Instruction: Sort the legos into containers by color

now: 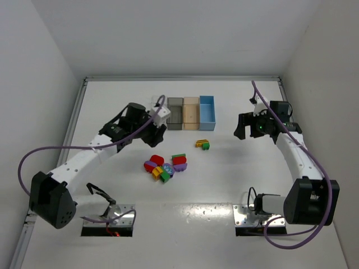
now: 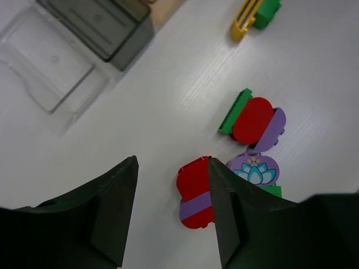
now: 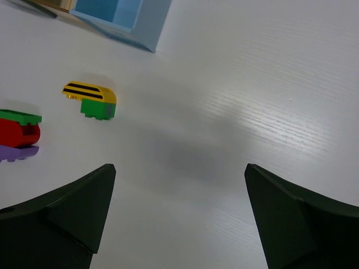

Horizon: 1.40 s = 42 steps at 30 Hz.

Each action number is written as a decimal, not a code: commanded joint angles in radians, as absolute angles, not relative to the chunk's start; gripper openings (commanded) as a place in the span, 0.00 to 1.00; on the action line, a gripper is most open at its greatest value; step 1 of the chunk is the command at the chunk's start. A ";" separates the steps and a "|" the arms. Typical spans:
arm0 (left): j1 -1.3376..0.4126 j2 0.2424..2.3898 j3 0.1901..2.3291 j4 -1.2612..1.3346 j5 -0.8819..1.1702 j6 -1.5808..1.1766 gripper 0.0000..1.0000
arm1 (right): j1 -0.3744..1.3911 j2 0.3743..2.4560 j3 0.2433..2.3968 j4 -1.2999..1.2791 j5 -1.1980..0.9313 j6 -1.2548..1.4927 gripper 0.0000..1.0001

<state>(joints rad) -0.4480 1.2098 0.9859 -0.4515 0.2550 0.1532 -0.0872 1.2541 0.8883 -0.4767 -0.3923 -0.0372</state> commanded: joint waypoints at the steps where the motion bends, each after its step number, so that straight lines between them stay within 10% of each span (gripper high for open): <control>1: -0.541 1.268 0.988 -0.436 0.223 0.176 0.57 | -0.086 1.256 0.896 -0.466 -0.379 -0.054 0.99; 12: -0.739 1.505 1.040 -0.233 0.135 0.175 0.72 | -0.086 1.275 0.905 -0.466 -0.351 -0.063 0.99; 42: -0.810 1.953 1.336 -0.161 0.284 0.311 0.72 | -0.123 1.333 0.905 -0.439 -0.314 -0.081 0.99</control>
